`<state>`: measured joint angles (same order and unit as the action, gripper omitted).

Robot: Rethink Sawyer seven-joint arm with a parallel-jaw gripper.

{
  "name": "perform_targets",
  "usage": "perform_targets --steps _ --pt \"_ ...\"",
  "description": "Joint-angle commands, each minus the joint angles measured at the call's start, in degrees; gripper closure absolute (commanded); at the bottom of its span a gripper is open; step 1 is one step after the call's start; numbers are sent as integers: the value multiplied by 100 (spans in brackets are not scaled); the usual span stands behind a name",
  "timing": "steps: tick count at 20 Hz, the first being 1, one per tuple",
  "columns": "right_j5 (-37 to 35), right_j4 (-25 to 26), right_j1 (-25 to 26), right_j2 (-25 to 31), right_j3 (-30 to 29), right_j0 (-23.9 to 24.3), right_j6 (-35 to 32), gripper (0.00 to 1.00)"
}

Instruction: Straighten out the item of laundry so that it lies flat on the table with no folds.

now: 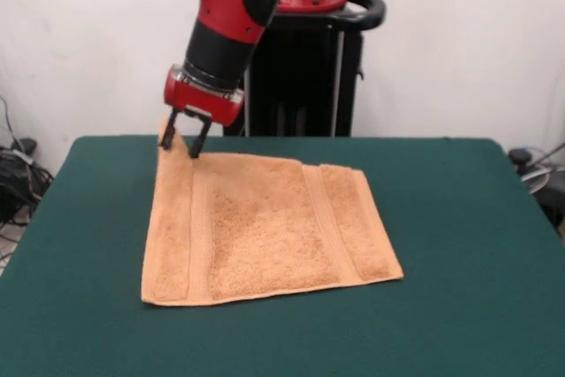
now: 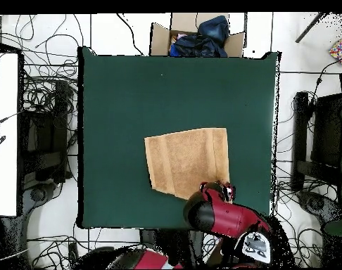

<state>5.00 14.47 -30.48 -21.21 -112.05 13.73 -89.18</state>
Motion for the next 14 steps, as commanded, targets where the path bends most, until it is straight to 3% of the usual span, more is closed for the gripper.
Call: perform_targets --steps 1,8,10,14 --pt "-206 183 -256 644 259 -102 -603 0" --pt "-286 -363 -412 -446 57 -1305 -1081 0" --pt "-420 -445 -555 -241 -171 -1269 -1230 0" --pt "-670 -645 -528 792 -536 -855 -1416 0"
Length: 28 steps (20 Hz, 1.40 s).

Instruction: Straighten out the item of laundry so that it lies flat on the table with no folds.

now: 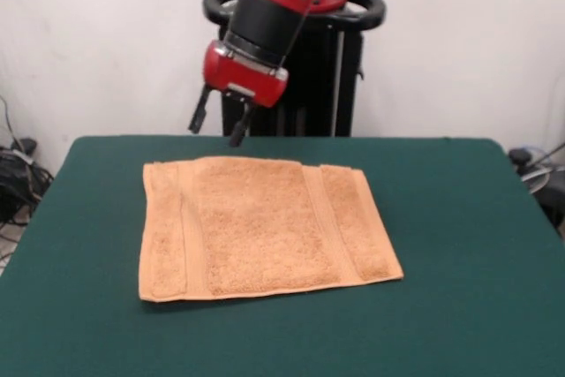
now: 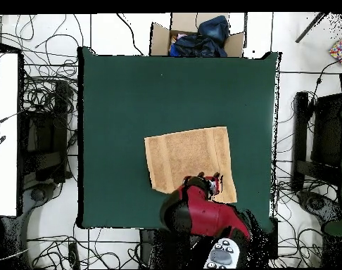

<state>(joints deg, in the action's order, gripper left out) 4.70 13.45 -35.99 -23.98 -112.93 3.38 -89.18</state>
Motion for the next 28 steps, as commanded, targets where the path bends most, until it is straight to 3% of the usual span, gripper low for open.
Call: perform_targets --steps 1,5,9,13,17,22,25,28 --pt "-511 -596 161 1189 -479 197 -1486 0" --pt "553 -762 907 1189 -336 130 -1733 0" --pt "687 -520 1477 1808 -99 858 -1473 0" --pt "498 -383 1734 2055 81 1222 -1198 0" --pt "866 -600 1695 1642 179 873 -1250 0" --pt "803 -426 923 1478 321 929 -983 0" --pt "2233 18 942 1906 244 1312 -1312 0" --pt "3389 -124 1212 1767 213 1178 -1492 0"
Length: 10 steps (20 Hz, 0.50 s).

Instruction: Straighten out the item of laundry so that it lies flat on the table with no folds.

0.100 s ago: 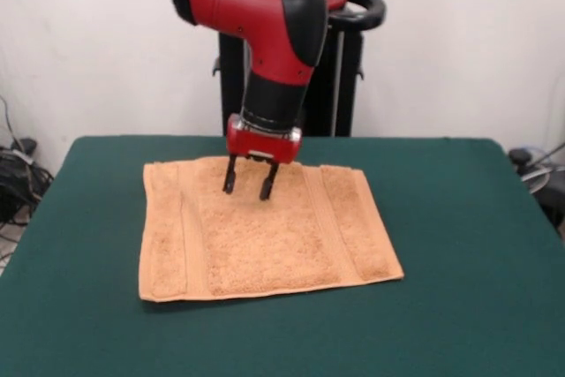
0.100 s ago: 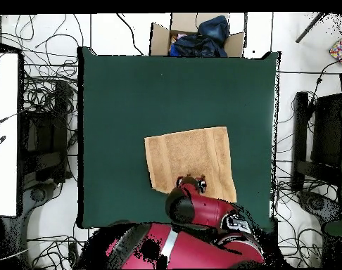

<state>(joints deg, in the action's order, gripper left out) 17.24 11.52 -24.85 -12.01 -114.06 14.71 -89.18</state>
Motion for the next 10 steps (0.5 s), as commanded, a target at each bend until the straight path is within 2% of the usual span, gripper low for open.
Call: perform_targets --steps 1,4,6,10 --pt "2561 -8 189 489 311 -30 -1539 0" --pt "3531 -368 347 321 206 -228 -1543 0" --pt "3503 -731 509 241 146 -423 -1446 0" --pt "941 -1379 361 345 20 -580 -826 0"
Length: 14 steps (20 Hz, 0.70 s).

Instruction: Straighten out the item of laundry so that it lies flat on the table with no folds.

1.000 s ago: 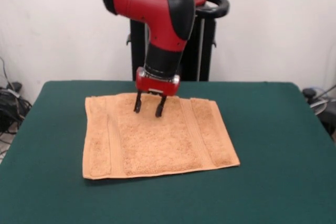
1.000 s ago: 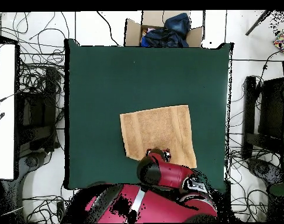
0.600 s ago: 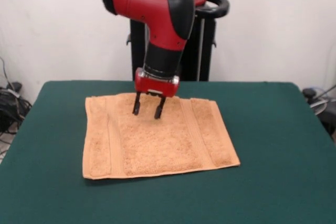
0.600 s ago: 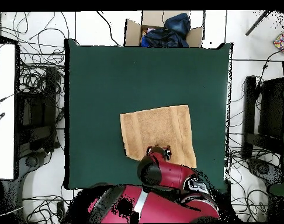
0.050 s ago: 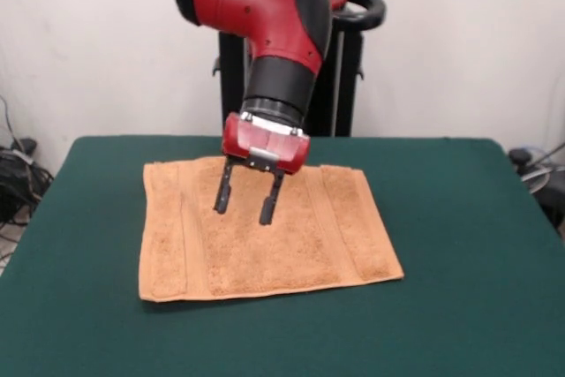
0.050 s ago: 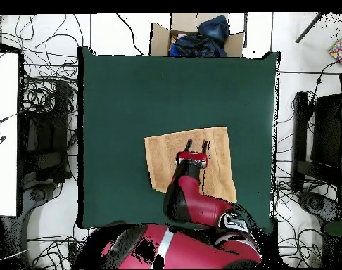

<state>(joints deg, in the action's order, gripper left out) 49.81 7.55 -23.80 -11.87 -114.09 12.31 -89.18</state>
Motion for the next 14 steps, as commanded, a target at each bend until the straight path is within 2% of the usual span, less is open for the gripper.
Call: perform_targets --steps 1,5,8,12,14 --pt "-2974 -1135 141 323 -38 -366 -634 0" --pt "-4585 -1280 -8 281 22 -401 -406 0" --pt "-5633 -1120 11 334 318 -333 -333 0" --pt "-5805 -719 459 645 421 70 -456 0" --pt "-5336 -464 959 816 522 456 -491 0"
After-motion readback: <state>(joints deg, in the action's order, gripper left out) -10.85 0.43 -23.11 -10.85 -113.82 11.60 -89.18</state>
